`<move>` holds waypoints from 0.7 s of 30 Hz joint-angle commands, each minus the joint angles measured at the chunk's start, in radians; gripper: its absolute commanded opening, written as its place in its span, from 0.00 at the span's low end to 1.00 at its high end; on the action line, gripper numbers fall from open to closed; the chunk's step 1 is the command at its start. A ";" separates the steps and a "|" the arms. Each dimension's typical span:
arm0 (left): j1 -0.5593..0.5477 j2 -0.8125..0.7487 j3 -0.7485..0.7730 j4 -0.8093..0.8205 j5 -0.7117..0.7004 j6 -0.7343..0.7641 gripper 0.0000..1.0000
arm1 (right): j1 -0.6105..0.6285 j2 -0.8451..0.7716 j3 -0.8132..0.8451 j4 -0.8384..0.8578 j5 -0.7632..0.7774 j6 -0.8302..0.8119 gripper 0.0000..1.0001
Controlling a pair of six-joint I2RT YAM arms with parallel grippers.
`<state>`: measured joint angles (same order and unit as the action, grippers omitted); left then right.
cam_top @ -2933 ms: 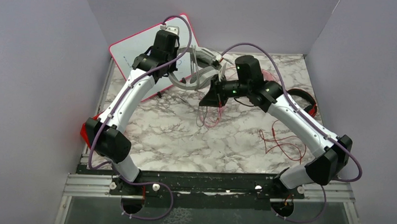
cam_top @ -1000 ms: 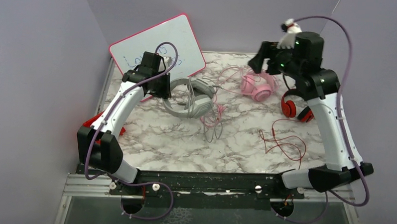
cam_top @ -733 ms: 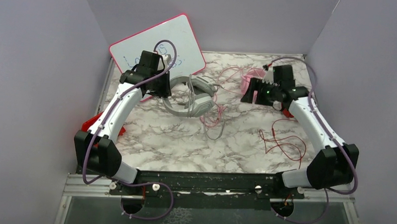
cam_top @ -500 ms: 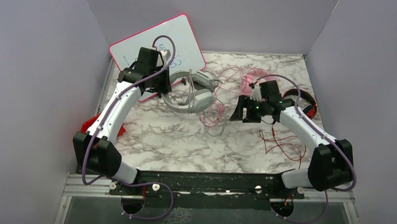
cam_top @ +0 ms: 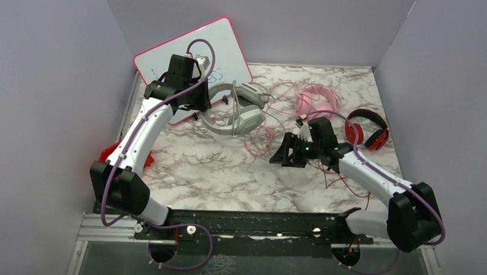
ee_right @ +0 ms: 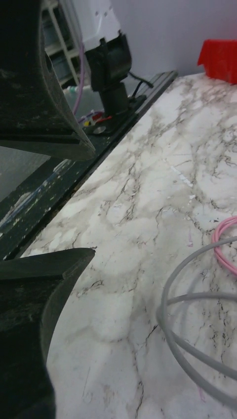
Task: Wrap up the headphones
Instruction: Wrap the headphones cable around the headphones.
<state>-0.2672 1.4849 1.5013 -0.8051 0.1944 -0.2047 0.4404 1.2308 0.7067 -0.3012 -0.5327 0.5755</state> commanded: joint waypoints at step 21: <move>0.007 -0.047 0.010 0.074 0.094 -0.050 0.00 | 0.019 0.387 0.057 0.196 0.220 0.597 0.41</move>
<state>-0.2657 1.4845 1.5013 -0.8017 0.2207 -0.2184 0.4450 1.5887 0.7841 -0.1261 -0.3309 0.9798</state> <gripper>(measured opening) 0.166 0.413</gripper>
